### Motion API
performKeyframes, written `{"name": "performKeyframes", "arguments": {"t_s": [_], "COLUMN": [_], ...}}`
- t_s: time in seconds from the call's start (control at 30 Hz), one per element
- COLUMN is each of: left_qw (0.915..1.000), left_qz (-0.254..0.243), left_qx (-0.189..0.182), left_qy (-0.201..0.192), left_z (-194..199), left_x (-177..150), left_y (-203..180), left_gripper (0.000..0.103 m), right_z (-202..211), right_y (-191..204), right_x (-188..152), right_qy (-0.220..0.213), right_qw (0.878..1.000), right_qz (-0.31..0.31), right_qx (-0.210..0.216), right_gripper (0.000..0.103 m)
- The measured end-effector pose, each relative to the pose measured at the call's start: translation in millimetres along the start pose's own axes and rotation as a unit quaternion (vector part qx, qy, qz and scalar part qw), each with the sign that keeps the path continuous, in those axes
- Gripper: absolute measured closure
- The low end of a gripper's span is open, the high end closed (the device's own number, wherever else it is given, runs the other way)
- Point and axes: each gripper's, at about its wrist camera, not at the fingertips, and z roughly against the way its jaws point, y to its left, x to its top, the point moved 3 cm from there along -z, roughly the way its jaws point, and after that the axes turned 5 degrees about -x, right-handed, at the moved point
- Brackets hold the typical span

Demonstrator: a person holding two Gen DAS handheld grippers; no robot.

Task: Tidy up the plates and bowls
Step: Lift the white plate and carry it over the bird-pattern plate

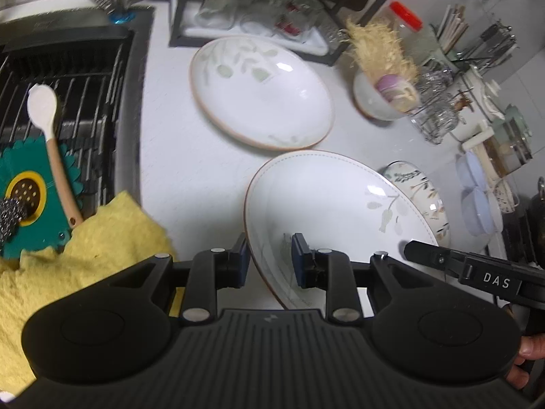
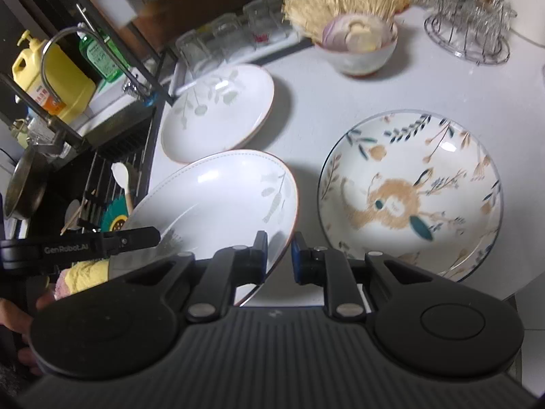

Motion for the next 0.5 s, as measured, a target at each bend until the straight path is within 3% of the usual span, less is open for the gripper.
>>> {"name": "performKeyframes", "arguments": {"t_s": [0.5], "left_qw": [0.9985], "left_qz": [-0.048], "left_qx": [-0.026], "left_qy": [0.005], "left_z": [-7], "left_x": [22], "left_y": [-58], "left_gripper": [0.073], "right_z": [39], "right_y": [-37], "right_x": [13], "right_qy": [-0.045], "right_qw": [0.999], "right_qz": [-0.019], "right_qx": [-0.017], "right_gripper": [0.085]}}
